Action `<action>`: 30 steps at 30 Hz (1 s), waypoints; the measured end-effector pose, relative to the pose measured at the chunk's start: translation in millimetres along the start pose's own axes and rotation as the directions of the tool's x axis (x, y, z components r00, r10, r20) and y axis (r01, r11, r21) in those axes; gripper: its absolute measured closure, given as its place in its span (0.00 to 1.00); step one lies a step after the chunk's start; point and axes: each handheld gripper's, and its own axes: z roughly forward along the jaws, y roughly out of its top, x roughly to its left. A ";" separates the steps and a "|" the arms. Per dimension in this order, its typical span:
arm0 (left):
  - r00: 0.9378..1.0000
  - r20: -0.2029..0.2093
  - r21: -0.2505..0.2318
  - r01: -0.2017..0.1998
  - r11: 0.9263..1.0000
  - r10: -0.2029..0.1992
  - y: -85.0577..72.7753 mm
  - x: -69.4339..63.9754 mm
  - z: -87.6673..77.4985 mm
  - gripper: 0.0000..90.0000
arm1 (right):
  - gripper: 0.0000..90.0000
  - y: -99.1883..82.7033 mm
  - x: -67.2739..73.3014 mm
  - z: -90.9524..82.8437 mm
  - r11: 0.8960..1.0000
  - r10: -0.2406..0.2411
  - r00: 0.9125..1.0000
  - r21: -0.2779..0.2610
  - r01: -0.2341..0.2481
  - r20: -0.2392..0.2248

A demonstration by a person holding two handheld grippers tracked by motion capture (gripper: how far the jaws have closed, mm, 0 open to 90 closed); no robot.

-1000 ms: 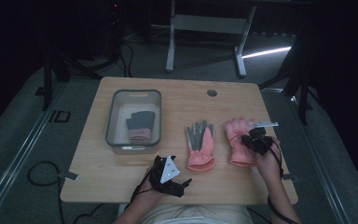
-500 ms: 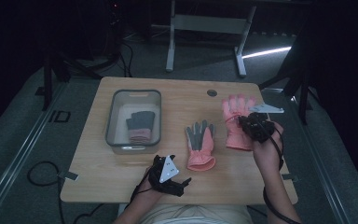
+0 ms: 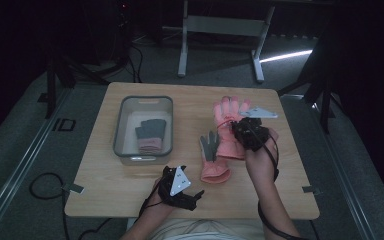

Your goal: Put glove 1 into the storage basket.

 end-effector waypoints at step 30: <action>0.999 0.041 0.007 0.027 1.000 -0.028 -0.8 -1.0 0.9 0.01 | 0.95 -62.5 30.8 90.3 0.969 -0.017 0.999 0.245 0.029 -0.051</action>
